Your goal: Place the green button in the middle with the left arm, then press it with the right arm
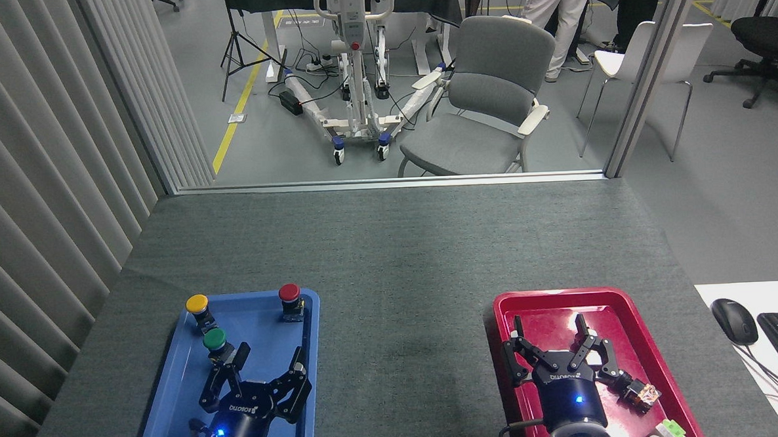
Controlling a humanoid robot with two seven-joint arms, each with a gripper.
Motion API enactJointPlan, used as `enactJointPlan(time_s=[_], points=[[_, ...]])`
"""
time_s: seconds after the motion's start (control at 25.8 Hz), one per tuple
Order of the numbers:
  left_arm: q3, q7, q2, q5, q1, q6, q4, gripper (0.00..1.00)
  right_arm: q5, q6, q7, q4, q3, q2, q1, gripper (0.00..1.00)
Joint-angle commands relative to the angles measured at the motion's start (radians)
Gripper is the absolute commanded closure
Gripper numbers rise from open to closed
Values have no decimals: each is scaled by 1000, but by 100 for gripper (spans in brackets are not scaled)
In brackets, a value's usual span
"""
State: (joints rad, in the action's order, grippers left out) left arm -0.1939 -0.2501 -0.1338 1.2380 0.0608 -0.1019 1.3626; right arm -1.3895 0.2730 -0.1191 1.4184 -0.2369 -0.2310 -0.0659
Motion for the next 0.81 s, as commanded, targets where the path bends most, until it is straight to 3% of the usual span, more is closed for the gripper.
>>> enactJointPlan(time_s=[0.0,0.12,0.35,0.77], points=[[1,0,0,0,1,1,-3,0,4,-3,3,-3,1,-1,-5,1],[1,0,0,0,1,1,-3,0,18,-3,-2,-7,5,2,-6,13],[1,-1,0,0,1,1,-3,0,18,-9,-4,-56,-2,4,-60,12],[1,-9,-9,3,-1,5,-5,0,18,-11,-4,-58,-2,4,-58,7]])
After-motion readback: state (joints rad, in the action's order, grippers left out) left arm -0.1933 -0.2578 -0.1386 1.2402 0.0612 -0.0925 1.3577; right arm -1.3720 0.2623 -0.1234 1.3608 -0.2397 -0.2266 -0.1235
